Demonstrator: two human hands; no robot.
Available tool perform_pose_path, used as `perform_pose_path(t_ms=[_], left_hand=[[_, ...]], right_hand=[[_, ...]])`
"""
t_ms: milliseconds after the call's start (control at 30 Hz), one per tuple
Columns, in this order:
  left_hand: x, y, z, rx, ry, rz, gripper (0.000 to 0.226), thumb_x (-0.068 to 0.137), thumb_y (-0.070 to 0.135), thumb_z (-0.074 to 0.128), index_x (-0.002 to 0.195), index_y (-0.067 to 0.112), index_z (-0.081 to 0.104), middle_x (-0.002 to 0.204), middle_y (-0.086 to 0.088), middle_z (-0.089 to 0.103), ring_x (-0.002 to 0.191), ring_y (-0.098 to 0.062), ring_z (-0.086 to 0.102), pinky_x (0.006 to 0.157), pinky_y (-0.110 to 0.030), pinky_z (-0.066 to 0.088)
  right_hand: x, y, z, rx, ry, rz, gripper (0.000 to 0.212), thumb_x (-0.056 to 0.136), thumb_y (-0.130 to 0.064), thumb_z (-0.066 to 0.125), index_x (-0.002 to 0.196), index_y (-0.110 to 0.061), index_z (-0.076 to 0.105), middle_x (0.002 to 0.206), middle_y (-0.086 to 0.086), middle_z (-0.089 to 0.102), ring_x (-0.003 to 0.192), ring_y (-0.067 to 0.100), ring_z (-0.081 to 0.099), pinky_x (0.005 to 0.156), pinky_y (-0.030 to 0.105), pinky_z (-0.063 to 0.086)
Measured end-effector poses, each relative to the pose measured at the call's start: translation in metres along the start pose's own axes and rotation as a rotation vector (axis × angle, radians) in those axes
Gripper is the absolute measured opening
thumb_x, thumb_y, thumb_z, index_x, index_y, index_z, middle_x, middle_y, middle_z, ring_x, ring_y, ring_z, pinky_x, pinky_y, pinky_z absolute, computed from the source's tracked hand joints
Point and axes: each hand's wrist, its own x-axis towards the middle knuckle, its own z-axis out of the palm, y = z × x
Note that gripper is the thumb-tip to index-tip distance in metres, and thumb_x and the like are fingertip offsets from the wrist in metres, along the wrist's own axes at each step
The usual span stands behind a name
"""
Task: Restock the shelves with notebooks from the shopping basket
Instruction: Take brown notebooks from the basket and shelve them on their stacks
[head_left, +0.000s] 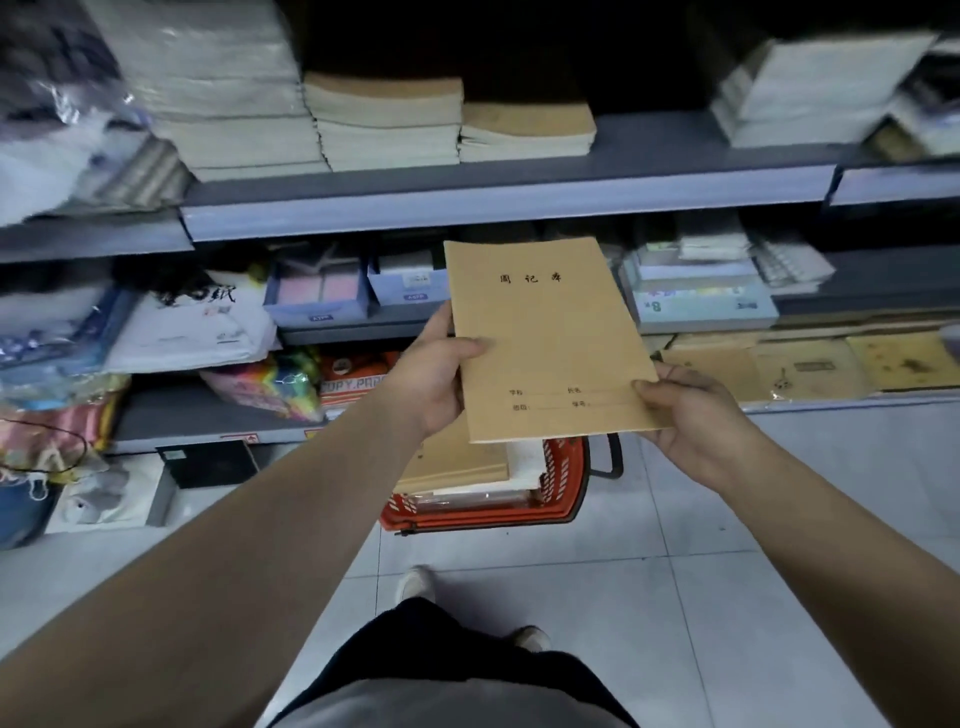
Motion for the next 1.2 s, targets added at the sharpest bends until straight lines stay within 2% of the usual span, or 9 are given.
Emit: perform_pose_path(t_ms=[67, 200, 333, 433, 600, 767, 933, 1067, 1200], left_hand=[[-0.007, 0.006, 0.005, 0.008, 0.003, 0.05, 0.058, 0.093, -0.006, 0.043, 0.133, 0.035, 0.05, 0.115, -0.001, 0.07, 0.1, -0.026, 0.07, 0.073, -0.047, 0.058], [-0.018, 0.025, 0.019, -0.014, -0.04, 0.128, 0.059, 0.094, -0.009, 0.042, 0.136, 0.033, 0.047, 0.117, -0.006, 0.069, 0.095, -0.028, 0.071, 0.067, -0.044, 0.058], [-0.028, 0.042, 0.035, -0.042, -0.064, 0.145, 0.053, 0.096, -0.007, 0.042, 0.118, 0.039, 0.056, 0.113, -0.006, 0.071, 0.093, -0.029, 0.072, 0.069, -0.047, 0.059], [-0.029, 0.05, 0.044, -0.033, -0.064, 0.145, 0.05, 0.097, -0.007, 0.042, 0.107, 0.039, 0.06, 0.107, -0.005, 0.073, 0.09, -0.026, 0.072, 0.063, -0.043, 0.059], [-0.015, 0.061, 0.053, -0.041, -0.016, 0.108, 0.052, 0.097, -0.003, 0.043, 0.135, 0.032, 0.05, 0.123, -0.008, 0.066, 0.106, -0.031, 0.066, 0.066, -0.043, 0.058], [0.011, 0.073, 0.054, -0.035, -0.049, 0.076, 0.054, 0.095, -0.003, 0.045, 0.134, 0.033, 0.052, 0.119, -0.005, 0.068, 0.105, -0.031, 0.067, 0.067, -0.045, 0.058], [0.048, 0.077, 0.045, -0.042, -0.062, -0.003, 0.057, 0.092, -0.007, 0.046, 0.133, 0.032, 0.052, 0.116, -0.005, 0.07, 0.103, -0.029, 0.068, 0.068, -0.038, 0.058], [0.083, 0.09, 0.043, -0.104, -0.063, -0.048, 0.054, 0.093, -0.009, 0.047, 0.132, 0.027, 0.055, 0.116, -0.006, 0.07, 0.108, -0.028, 0.065, 0.085, -0.046, 0.056], [0.108, 0.11, 0.039, -0.122, -0.092, -0.064, 0.049, 0.094, -0.007, 0.049, 0.13, 0.025, 0.056, 0.117, -0.006, 0.07, 0.11, -0.028, 0.064, 0.08, -0.039, 0.057]], right_hand=[[-0.009, -0.01, 0.002, -0.004, -0.006, -0.027, 0.027, 0.097, 0.004, 0.045, 0.115, -0.004, 0.063, 0.098, 0.007, 0.074, 0.087, 0.018, 0.071, 0.066, 0.028, 0.059], [-0.025, -0.034, 0.004, -0.054, -0.019, -0.106, 0.024, 0.097, 0.003, 0.045, 0.112, -0.005, 0.063, 0.101, 0.011, 0.073, 0.092, 0.024, 0.069, 0.082, 0.04, 0.057], [-0.036, -0.054, 0.005, -0.052, -0.017, -0.135, 0.027, 0.098, 0.002, 0.044, 0.119, -0.003, 0.061, 0.111, 0.016, 0.07, 0.103, 0.03, 0.066, 0.078, 0.037, 0.055], [-0.039, -0.063, 0.005, -0.036, -0.01, -0.14, 0.027, 0.098, 0.002, 0.045, 0.12, -0.005, 0.06, 0.111, 0.015, 0.069, 0.101, 0.027, 0.066, 0.074, 0.033, 0.055], [-0.032, -0.08, 0.007, 0.013, 0.034, -0.134, 0.023, 0.098, 0.001, 0.046, 0.113, -0.007, 0.06, 0.102, 0.01, 0.07, 0.086, 0.018, 0.068, 0.058, 0.025, 0.055], [-0.007, -0.096, 0.014, 0.046, 0.079, -0.126, 0.023, 0.098, 0.002, 0.046, 0.118, -0.005, 0.057, 0.109, 0.012, 0.067, 0.088, 0.02, 0.065, 0.061, 0.027, 0.053], [0.033, -0.111, 0.03, 0.073, 0.124, -0.12, 0.025, 0.097, 0.004, 0.046, 0.12, -0.001, 0.057, 0.113, 0.015, 0.066, 0.094, 0.024, 0.064, 0.069, 0.032, 0.052], [0.066, -0.128, 0.043, 0.116, 0.156, -0.113, 0.022, 0.097, 0.005, 0.046, 0.113, -0.004, 0.058, 0.112, 0.014, 0.067, 0.092, 0.024, 0.064, 0.07, 0.033, 0.051], [0.092, -0.139, 0.055, 0.126, 0.186, -0.12, 0.024, 0.097, 0.006, 0.046, 0.115, -0.002, 0.058, 0.11, 0.013, 0.065, 0.089, 0.023, 0.061, 0.067, 0.032, 0.05]])
